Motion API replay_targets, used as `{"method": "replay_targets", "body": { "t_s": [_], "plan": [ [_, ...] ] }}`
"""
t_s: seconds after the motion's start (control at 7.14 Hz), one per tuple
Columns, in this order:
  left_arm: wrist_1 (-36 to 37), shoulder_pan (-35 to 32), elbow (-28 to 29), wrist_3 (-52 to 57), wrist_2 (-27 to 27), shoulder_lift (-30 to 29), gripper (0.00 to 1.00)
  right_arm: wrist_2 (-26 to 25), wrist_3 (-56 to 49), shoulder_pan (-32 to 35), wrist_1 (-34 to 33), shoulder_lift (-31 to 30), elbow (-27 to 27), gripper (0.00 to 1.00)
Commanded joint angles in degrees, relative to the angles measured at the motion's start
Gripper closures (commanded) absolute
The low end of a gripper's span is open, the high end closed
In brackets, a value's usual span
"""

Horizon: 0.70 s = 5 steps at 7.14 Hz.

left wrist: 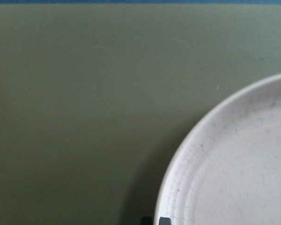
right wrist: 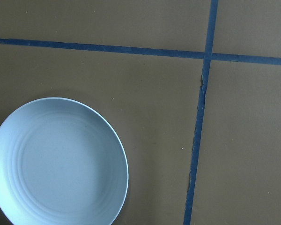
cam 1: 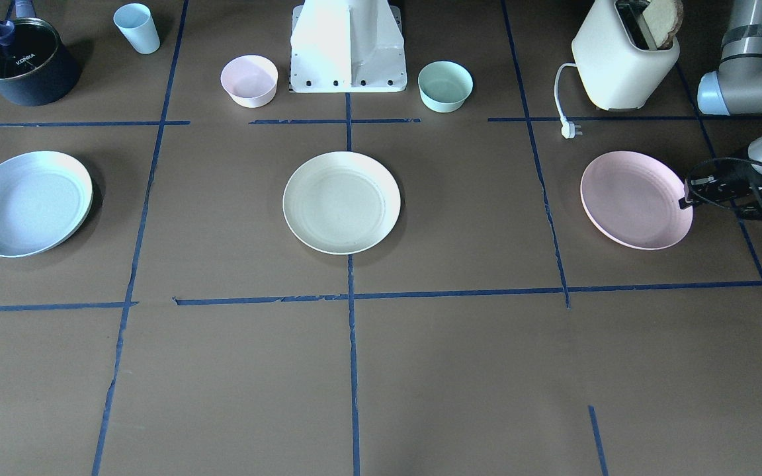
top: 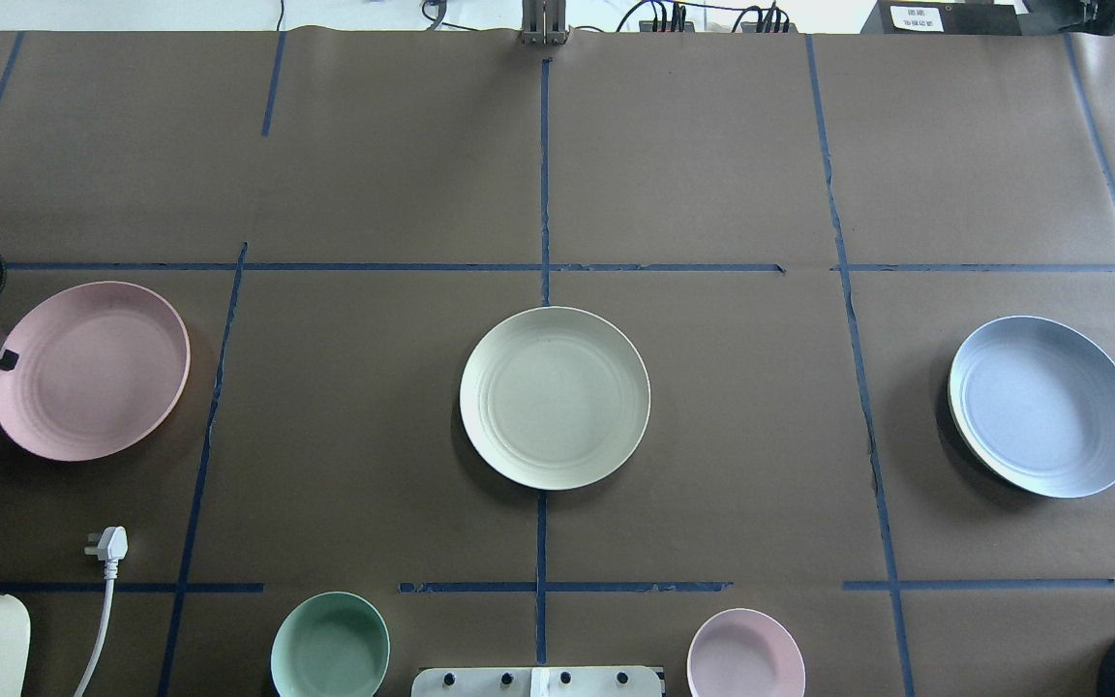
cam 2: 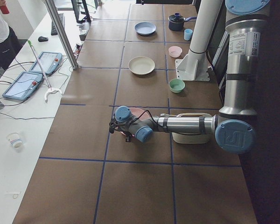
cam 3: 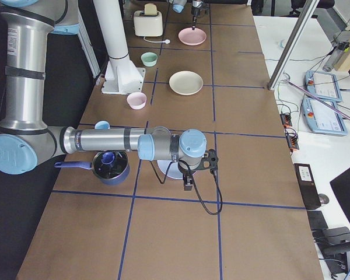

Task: Stack three plates with pink and blue
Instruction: 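Grasp the pink plate rim with the left gripper and lift it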

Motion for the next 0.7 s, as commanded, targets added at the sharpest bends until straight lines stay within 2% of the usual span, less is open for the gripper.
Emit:
{"method": "replay_targets", "body": {
  "t_s": [0.0, 0.28, 0.42, 0.56],
  "plan": [
    [2.7, 1.6, -3.6, -0.5, -3.7, -6.9, 1.0, 0.1, 0.1, 0.0, 0.0, 0.0, 0.0, 0.0],
    [2.7, 4.2, -12.9, -10.0, -7.1, -8.9, 1.0, 0.1, 0.0, 0.0, 0.0, 0.0, 0.0, 0.0],
    [2.2, 8.8, -14.3, -24.1, -6.3, -15.2, 1.0, 0.1, 0.1, -0.1, 0.0, 0.0, -0.1, 0.0],
    [2.4, 14.4, -14.4, -26.6, -2.6, -19.1, 1.0, 0.1, 0.0, -0.3, 0.0, 0.2, -0.3, 0.0]
  ]
}}
